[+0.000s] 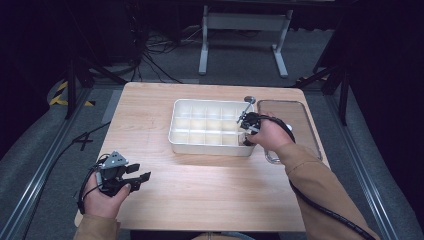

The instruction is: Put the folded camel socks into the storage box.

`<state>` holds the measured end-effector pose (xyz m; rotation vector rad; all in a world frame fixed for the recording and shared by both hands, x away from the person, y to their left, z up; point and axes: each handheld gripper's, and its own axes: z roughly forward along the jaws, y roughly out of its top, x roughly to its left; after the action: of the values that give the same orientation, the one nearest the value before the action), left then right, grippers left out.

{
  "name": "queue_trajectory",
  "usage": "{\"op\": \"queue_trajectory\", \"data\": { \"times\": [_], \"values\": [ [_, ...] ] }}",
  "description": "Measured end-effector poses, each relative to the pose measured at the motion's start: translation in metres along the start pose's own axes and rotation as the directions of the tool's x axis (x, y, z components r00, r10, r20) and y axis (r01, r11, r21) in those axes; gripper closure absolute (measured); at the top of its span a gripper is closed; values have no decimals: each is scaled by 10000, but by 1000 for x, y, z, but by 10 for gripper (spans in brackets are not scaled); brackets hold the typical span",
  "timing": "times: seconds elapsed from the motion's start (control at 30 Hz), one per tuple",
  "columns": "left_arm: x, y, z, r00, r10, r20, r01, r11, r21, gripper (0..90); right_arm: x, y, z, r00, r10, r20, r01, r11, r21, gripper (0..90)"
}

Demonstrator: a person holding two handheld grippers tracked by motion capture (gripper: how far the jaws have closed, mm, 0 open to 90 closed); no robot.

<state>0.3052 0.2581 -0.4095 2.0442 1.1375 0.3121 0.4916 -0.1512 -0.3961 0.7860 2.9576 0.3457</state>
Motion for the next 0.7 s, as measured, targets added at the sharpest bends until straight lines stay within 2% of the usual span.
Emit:
{"op": "queue_trajectory", "data": {
  "times": [0.13,0.2,0.3,0.4,0.47,0.53,0.7],
  "values": [
    [0,0,0,10000,13,-3,-13,10000,2,465,3,3,11,10000,-63,-48,65,9996,289,829],
    [0,0,0,10000,39,17,-39,10000,-5,465,1,4,14,10000,9,-31,-8,9995,304,829],
    [0,-1,0,10000,33,9,-33,10000,18,465,-2,4,17,9996,137,-262,-128,9994,315,828],
    [-1,0,0,10000,-12,18,12,10000,0,465,-2,4,17,9997,167,-195,-162,9996,243,814],
    [-1,0,0,10000,35,25,-35,10000,-28,465,-2,4,15,9993,305,-221,-301,9994,172,790],
    [-1,1,0,9999,151,29,-151,9999,5,464,-2,3,9,9980,510,-382,-510,9987,0,729],
    [-1,1,2,10000,17,68,-17,10000,-4,464,2,1,-8,9986,521,69,-517,9972,-546,657]
  ]
}}
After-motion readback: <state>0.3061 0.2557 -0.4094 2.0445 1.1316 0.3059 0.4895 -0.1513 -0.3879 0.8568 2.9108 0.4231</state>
